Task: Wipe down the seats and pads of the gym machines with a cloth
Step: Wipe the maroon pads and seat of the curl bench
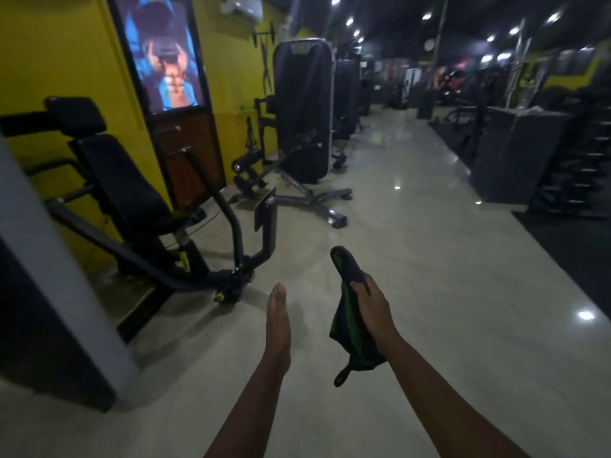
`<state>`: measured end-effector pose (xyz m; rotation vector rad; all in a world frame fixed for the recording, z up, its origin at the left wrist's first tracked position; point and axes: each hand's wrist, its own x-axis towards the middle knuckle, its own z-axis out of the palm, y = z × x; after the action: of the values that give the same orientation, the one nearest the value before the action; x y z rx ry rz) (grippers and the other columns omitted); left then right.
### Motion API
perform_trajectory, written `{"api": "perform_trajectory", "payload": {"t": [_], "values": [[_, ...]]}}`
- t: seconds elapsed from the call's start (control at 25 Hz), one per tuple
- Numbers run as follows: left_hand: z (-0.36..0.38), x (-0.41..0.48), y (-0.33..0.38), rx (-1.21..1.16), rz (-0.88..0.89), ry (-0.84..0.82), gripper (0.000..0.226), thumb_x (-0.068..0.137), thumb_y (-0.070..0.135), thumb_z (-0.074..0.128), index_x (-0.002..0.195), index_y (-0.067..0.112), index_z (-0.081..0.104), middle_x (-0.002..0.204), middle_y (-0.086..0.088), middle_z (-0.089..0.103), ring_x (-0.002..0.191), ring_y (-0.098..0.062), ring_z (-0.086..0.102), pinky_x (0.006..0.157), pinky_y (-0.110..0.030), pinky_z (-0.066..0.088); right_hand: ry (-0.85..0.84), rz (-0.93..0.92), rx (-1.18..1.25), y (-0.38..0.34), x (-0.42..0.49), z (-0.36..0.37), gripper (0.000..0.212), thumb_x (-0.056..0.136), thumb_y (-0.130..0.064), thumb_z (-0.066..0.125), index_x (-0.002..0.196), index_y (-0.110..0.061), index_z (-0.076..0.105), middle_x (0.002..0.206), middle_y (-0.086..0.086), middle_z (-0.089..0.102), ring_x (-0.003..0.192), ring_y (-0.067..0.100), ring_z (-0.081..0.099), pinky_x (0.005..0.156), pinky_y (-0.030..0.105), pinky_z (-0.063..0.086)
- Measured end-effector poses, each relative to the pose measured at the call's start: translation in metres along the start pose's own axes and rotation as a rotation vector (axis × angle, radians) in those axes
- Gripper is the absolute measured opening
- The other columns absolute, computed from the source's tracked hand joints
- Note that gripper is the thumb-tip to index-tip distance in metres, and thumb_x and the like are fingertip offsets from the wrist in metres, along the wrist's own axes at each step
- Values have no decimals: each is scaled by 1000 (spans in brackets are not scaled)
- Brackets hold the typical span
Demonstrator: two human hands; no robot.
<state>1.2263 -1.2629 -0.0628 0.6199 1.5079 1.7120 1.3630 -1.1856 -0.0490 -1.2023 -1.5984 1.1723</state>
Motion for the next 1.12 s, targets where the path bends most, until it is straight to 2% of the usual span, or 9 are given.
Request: {"api": "perform_trajectory", "payload": {"t": [0.32,0.48,0.64,0.88,1.12], "values": [[140,241,17,34,34,-88,50,99,41,32,145,22,30,152,4,30,139,-13,29,110,-32,17,123,21,12,8,259,-22,36,97,-24,41,133,-22,46,118,4,58,106,25,55,89,36,44],[213,372,12,30,38,-102,49,99,39,32,145,21,32,151,3,33,139,-15,30,108,-29,19,133,33,55,25,406,-34,34,97,-24,40,130,-21,47,114,5,58,103,25,55,84,33,42],[288,501,27,15,45,-92,50,99,39,32,145,20,32,152,1,32,139,-15,29,111,-32,19,134,36,66,27,558,-46,34,97,-23,40,130,-19,47,110,4,57,101,24,54,80,31,40],[392,702,37,30,41,-115,51,98,42,33,145,22,31,152,2,31,139,-15,28,102,-26,19,160,77,92,49,764,-52,31,97,-25,41,126,-21,49,110,4,57,99,22,54,77,29,38],[518,933,32,27,-22,-231,49,99,41,32,143,20,34,152,0,29,140,-19,27,110,-30,19,214,90,77,72,1014,-69,32,97,-27,41,127,-21,49,114,5,59,102,24,55,78,30,40]]}}
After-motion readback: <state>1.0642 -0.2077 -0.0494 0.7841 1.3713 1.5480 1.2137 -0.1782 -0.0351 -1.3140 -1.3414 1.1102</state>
